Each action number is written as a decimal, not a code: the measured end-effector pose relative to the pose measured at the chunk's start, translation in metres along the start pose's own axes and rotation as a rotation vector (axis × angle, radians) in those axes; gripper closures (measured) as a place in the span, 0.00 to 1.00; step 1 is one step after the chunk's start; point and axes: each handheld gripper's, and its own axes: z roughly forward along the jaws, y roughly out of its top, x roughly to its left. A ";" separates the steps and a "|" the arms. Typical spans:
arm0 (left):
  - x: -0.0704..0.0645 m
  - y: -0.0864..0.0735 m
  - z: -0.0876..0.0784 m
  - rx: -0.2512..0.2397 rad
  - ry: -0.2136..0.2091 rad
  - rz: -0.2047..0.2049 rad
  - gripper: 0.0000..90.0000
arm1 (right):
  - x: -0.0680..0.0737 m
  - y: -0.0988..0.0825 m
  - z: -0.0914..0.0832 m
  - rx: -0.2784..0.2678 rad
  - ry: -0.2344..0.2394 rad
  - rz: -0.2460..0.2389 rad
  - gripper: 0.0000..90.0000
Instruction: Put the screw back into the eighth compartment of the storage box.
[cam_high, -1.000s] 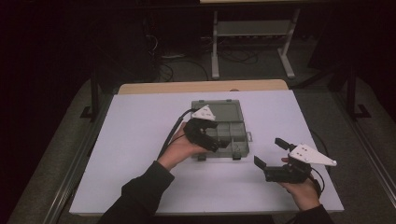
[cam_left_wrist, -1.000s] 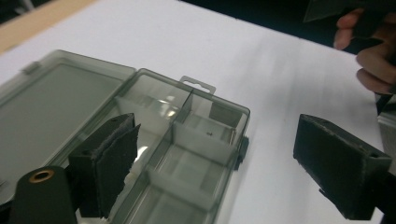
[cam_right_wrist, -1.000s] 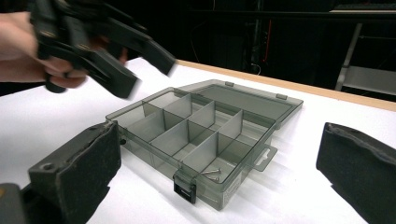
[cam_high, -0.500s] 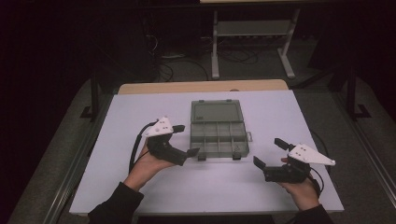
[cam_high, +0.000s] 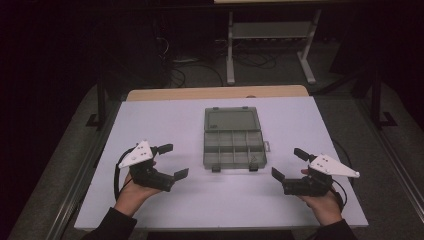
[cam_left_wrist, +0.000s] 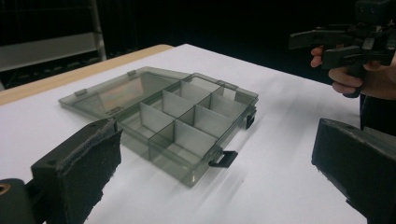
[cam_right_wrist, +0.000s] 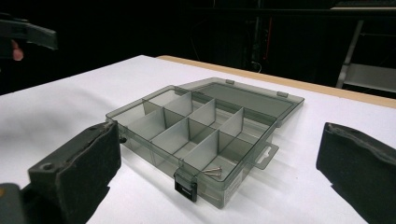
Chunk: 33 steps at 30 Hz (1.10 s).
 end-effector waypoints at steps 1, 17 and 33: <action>-0.001 -0.002 -0.004 -0.010 0.005 0.002 0.01 | 0.000 0.000 0.000 0.000 0.000 0.000 0.00; 0.007 -0.032 -0.042 -0.058 0.052 -0.036 0.01 | -0.002 -0.001 -0.002 -0.018 0.007 0.014 0.00; 0.007 -0.042 -0.050 -0.063 0.029 -0.053 0.01 | -0.003 -0.003 -0.004 -0.024 0.012 0.017 0.00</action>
